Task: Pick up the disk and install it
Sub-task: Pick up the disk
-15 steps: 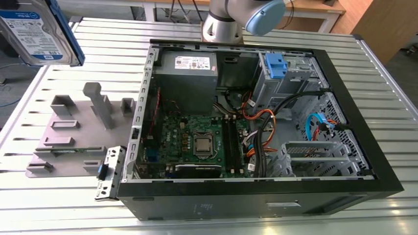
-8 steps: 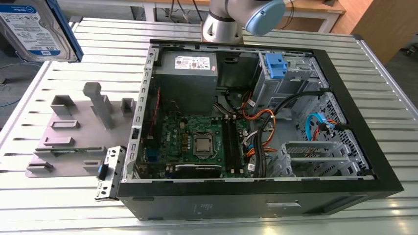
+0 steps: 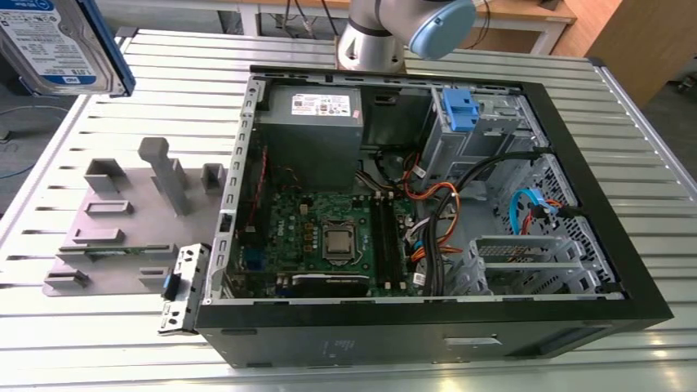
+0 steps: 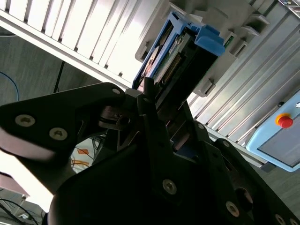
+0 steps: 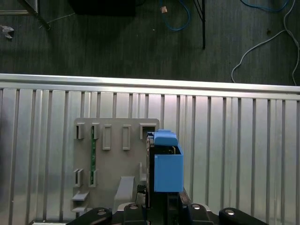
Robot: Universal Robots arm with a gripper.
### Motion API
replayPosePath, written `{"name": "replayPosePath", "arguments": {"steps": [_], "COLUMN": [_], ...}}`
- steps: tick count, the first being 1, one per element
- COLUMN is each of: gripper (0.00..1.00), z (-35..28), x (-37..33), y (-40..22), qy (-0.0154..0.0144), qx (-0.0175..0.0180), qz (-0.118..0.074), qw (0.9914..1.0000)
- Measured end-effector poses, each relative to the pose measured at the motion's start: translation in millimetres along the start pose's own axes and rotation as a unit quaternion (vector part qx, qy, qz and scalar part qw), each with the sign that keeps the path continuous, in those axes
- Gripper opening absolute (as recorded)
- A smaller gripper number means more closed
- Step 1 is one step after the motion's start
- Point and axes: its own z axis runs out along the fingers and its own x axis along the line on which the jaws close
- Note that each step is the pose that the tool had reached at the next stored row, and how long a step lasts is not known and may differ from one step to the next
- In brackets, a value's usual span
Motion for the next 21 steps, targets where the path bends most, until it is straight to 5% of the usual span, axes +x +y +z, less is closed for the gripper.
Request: {"name": "replayPosePath", "arguments": {"steps": [21], "gripper": [0.35], "z": [-3.5], "x": [-0.2], "y": [-0.9], "qy": [-0.0002], "qx": [-0.0001], "qz": [0.0], "qw": [1.0]}}
